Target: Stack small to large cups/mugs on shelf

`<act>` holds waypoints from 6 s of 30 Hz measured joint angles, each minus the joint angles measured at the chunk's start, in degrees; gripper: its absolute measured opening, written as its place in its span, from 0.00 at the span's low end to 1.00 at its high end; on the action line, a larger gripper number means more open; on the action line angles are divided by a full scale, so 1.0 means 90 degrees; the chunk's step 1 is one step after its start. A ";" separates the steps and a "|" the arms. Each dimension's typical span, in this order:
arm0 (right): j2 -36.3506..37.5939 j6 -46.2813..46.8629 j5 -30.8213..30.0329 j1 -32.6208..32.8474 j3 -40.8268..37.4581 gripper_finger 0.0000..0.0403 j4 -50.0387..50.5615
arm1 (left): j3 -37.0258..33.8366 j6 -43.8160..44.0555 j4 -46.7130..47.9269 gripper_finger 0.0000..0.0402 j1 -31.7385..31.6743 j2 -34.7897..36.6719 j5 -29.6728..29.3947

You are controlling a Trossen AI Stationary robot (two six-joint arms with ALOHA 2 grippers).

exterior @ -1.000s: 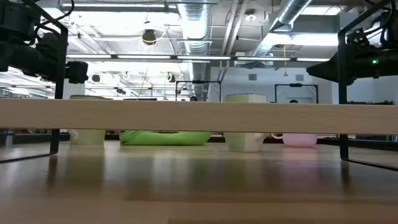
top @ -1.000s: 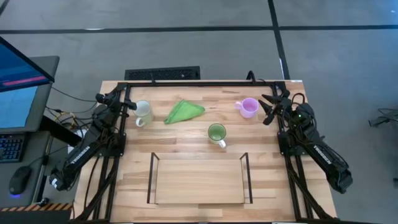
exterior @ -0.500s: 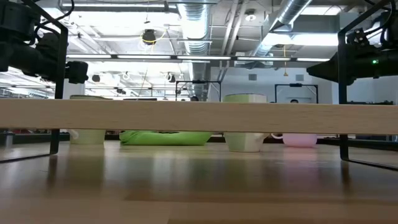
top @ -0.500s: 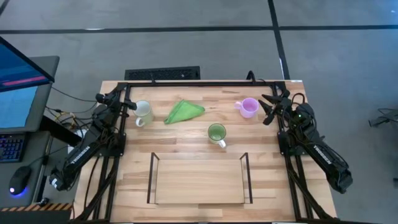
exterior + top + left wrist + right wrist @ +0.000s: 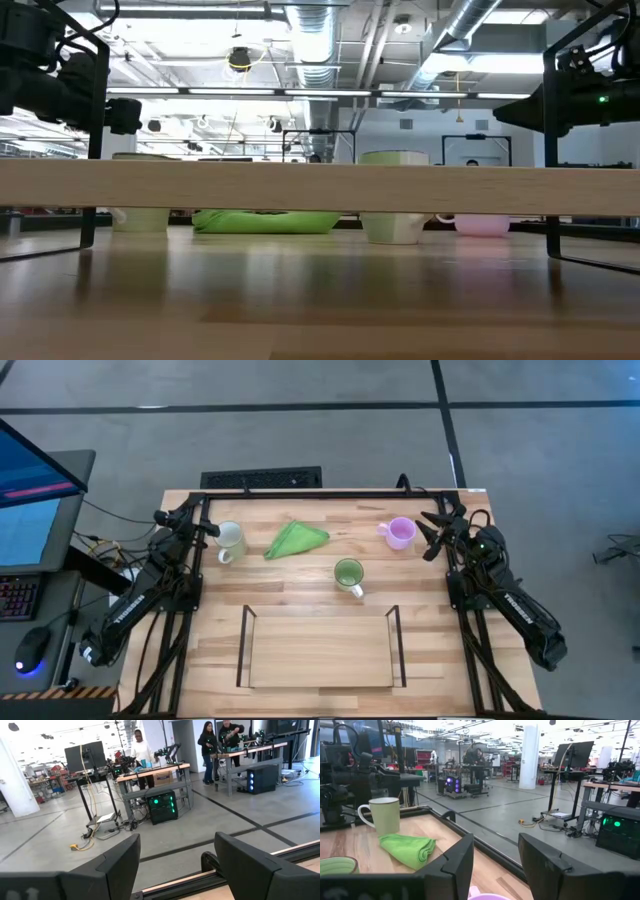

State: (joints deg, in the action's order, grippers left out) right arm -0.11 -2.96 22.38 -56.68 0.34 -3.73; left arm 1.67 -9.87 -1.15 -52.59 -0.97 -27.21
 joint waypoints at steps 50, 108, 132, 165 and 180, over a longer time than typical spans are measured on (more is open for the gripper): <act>0.0001 0.0000 0.0001 -0.0001 0.0000 0.44 0.0000 | 0.0000 0.0000 -0.0002 0.62 -0.0001 0.0000 0.0001; -0.0001 0.0000 0.0000 0.0001 0.0000 0.44 0.0000 | -0.0007 0.0478 -0.0102 0.61 -0.0006 0.0000 -0.0191; 0.0001 -0.0003 0.0001 -0.0001 0.0000 0.44 0.0000 | 0.0518 0.1666 0.0043 0.62 -0.0001 -0.0003 0.3470; 0.0001 -0.0282 -0.0001 0.0001 0.0000 0.44 0.0000 | 0.5809 0.2348 0.6688 0.61 0.0074 -0.5236 0.2534; -0.0001 -0.0219 -0.0001 0.0000 0.0000 0.44 -0.0001 | 0.5812 0.3561 0.7410 0.61 0.0556 -0.6349 0.2142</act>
State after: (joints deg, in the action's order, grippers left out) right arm -0.12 -4.93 22.37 -56.67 0.34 -3.74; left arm 53.98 22.18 65.55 -47.58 -58.11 -7.93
